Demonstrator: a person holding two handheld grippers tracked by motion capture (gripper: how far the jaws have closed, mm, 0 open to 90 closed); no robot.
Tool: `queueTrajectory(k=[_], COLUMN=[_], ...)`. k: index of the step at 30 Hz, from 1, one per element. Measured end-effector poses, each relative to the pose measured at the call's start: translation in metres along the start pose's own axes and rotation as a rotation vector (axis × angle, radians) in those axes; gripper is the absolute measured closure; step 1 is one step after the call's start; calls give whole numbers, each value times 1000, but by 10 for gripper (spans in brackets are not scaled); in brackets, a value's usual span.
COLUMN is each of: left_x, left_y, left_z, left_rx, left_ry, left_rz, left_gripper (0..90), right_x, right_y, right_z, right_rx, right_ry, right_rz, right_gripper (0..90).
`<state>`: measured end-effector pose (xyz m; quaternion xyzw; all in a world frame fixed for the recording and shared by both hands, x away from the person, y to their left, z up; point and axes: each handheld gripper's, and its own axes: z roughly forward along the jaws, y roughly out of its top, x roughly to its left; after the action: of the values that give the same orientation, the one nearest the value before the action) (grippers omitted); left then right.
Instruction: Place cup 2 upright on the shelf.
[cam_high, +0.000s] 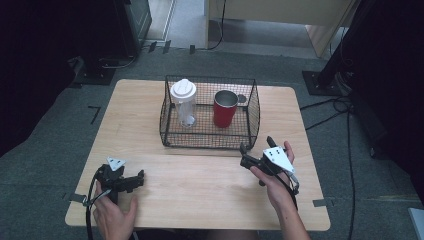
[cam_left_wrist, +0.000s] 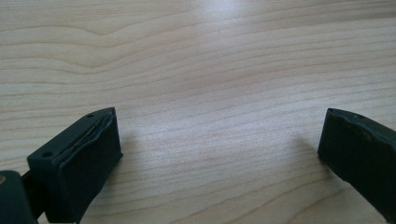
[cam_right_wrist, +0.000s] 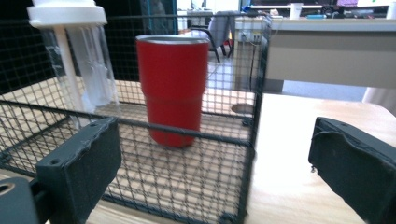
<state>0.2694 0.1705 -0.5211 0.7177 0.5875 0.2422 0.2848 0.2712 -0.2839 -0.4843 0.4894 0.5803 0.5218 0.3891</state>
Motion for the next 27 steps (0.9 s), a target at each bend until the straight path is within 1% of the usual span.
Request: queueTrajectory(k=[13,17,19,23,24,27], left_x=[0,0,0,0,0,0], left_y=[0,0,0,0,0,0], left_z=[0,0,0,0,0,0], left_rx=[2,2,1,1,1,1], left_ry=[0,0,0,0,0,0], left_rz=[2,2,2,2,2,1], left_gripper=[0,0,0,0,0,0], right_x=[-24,-31,-36,-41,-44,-47], right_y=[-19,-24,-29,-35,-38,-40], right_z=[-16,-21,-24,-27,-30,-32], right_rx=[37,49,63,77,86,91], right_ry=[-57,-73,-85,-97,-105,-110], right_rz=[13,5,14,11,16,23], right_gripper=[28,28,28,28,28,27])
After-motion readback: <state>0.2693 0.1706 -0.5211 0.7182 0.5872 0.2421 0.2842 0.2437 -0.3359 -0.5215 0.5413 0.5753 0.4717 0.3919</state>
